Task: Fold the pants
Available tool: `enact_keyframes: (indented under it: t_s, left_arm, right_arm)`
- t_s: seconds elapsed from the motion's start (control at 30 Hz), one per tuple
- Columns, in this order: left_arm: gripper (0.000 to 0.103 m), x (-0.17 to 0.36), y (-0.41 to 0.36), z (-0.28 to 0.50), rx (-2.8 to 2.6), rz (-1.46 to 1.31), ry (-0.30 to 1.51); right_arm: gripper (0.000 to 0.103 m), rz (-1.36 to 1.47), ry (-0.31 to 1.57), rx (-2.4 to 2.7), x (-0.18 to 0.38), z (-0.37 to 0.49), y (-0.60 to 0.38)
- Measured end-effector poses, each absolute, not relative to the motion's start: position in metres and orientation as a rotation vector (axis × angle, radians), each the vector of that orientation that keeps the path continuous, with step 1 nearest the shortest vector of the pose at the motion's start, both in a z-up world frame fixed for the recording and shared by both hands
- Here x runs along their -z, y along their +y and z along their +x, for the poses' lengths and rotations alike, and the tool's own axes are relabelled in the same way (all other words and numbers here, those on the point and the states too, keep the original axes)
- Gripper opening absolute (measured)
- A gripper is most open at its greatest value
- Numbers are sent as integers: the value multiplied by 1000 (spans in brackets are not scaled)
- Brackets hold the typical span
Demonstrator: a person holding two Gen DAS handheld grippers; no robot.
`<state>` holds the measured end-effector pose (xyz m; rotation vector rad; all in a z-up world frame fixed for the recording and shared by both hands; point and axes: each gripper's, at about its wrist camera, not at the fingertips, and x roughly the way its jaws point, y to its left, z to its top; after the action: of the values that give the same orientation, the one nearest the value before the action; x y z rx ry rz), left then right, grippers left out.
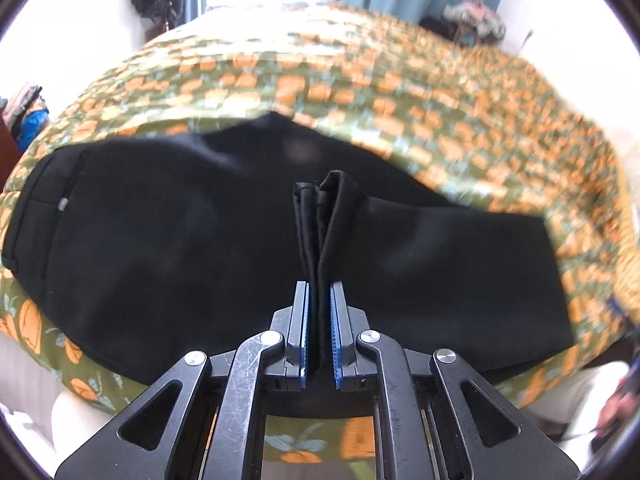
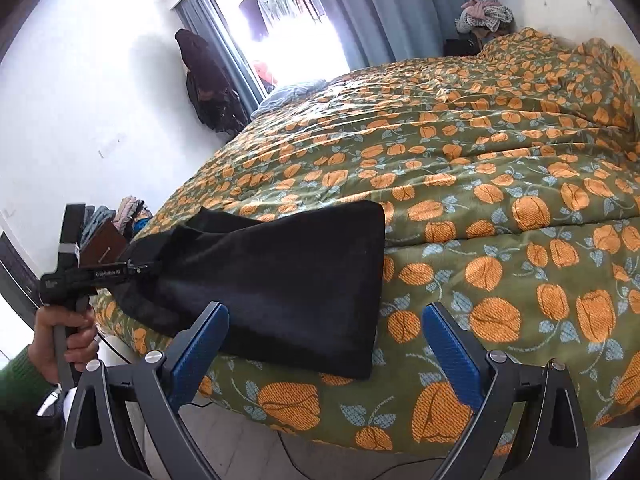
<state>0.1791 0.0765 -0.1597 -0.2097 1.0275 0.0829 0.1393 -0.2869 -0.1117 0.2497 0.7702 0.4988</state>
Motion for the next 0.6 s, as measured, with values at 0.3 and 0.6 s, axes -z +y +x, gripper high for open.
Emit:
enact_keyframes:
  t_s: [0.3,0.6]
  left_arm:
    - [14,179,74,177,-84,-197,1026]
    - [21,182,76,178,-72,-212,1028]
  right_arm:
    - [97,275,949,-788,133,231,-221]
    - [93,330,1066,-766,115,249,-224]
